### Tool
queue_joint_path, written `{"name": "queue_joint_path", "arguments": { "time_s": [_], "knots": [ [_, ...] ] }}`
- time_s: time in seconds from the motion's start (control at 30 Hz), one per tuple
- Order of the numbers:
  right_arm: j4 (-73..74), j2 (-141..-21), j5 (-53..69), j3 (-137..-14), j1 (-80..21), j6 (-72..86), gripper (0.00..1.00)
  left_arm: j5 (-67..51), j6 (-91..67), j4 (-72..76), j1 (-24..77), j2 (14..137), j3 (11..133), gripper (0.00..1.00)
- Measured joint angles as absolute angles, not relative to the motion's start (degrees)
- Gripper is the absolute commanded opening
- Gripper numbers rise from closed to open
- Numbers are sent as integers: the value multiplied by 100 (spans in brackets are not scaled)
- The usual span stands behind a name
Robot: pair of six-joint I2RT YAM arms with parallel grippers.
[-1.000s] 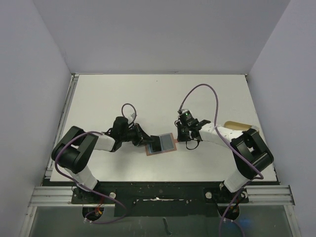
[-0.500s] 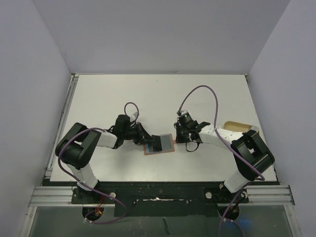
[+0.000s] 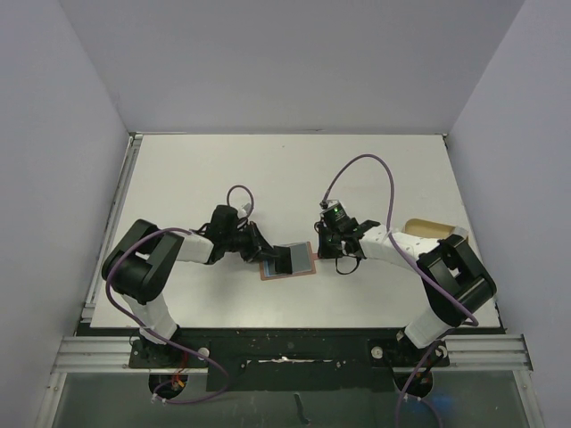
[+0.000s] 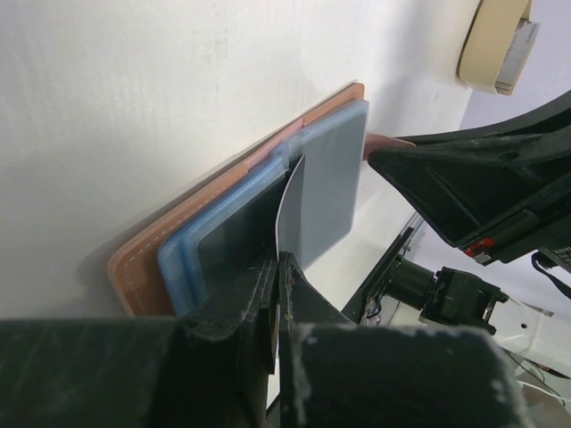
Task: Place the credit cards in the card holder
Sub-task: Insert the credit card into the card holder.
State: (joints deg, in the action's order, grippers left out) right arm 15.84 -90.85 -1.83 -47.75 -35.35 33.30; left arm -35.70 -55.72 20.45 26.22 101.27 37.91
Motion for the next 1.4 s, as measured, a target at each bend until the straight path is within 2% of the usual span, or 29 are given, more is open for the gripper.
{"name": "queue_joint_path", "arguments": {
  "time_s": [0.77,1.4],
  "knots": [
    [1511,-9085,-220,-4689,-3535,3345,8,-3319,-5894,1955,2626,9955,3586,0],
    [1507,-9085,-239,-4685,-3575,3345,8,-3542,-6119,2812,2659,10245,3463,0]
  ]
}}
